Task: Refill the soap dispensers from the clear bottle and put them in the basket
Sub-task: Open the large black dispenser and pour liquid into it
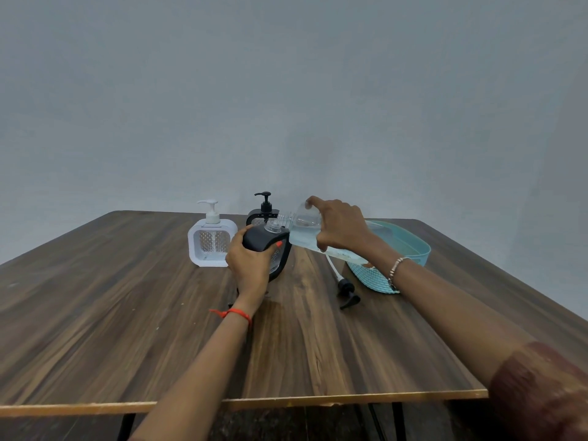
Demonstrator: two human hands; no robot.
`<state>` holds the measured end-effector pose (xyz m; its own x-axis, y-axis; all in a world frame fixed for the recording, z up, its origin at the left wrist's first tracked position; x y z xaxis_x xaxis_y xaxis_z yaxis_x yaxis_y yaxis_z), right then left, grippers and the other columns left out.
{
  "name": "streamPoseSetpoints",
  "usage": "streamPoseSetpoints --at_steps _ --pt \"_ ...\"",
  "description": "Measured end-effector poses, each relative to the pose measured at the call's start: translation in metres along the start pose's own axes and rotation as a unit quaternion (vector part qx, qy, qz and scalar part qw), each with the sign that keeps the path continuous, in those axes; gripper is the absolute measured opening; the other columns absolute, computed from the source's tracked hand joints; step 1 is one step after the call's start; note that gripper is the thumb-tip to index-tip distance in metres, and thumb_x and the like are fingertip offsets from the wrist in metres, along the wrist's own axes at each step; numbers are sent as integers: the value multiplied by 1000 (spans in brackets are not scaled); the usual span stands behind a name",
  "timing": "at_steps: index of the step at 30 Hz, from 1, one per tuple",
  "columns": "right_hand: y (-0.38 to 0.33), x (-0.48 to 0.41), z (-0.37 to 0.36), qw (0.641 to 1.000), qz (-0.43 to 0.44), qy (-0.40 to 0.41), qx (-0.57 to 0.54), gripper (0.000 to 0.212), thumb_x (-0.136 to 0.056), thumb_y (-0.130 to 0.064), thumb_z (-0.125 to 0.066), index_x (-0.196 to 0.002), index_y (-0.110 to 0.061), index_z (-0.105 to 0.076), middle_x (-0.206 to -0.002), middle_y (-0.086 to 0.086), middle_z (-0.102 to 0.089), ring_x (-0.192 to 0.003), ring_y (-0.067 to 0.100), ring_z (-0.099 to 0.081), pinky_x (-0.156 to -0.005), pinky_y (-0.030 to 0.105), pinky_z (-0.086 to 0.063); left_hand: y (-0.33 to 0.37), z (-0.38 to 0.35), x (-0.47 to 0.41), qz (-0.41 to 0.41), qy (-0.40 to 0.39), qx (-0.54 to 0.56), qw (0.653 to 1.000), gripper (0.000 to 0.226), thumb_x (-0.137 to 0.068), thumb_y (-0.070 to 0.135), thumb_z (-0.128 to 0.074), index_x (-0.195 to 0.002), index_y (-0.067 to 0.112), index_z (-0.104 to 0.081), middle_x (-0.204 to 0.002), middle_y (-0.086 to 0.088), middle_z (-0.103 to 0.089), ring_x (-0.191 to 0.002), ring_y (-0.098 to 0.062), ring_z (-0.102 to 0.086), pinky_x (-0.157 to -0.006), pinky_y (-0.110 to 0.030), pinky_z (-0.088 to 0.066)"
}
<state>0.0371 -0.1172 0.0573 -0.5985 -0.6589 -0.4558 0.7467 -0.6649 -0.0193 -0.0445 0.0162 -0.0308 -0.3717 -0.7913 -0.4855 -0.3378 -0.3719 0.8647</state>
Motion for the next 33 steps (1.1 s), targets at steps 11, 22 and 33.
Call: streamPoseSetpoints --at_steps 11,22,33 --pt "-1 1 1 1000 4 -10 6 79 -52 -7 -74 -124 -20 -44 -59 -10 -39 -71 19 -48 -61 24 -31 -1 2 2 6 8 -3 1000 57 -61 13 -85 -113 8 -61 -111 -8 -65 -97 -13 -55 -71 -7 -41" --pt "-2 0 2 1000 7 -9 6 79 -52 -9 -75 -124 -21 -44 -73 -3 -51 -72 19 -49 -58 23 -29 -2 2 3 14 9 0 1000 58 -60 14 -86 -113 9 -61 -111 -7 -64 -97 -12 -55 -75 -13 -42" --pt "-5 1 5 1000 11 -18 18 79 -53 -10 -76 -125 -20 -44 -63 -9 -43 -72 19 -48 -54 21 -25 -3 3 5 17 8 1 1000 60 -61 13 -85 -116 8 -60 -112 -7 -63 -99 -12 -53 -70 -5 -37"
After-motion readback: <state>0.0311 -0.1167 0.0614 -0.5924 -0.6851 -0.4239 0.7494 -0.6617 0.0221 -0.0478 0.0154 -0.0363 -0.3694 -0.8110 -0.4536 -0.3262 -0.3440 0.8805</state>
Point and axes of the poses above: each hand's wrist, its own x-axis away from the middle knuckle, its own z-axis out of the back of the hand, y = z × x, the point moved 2 cm from there along -x, towards the middle knuckle
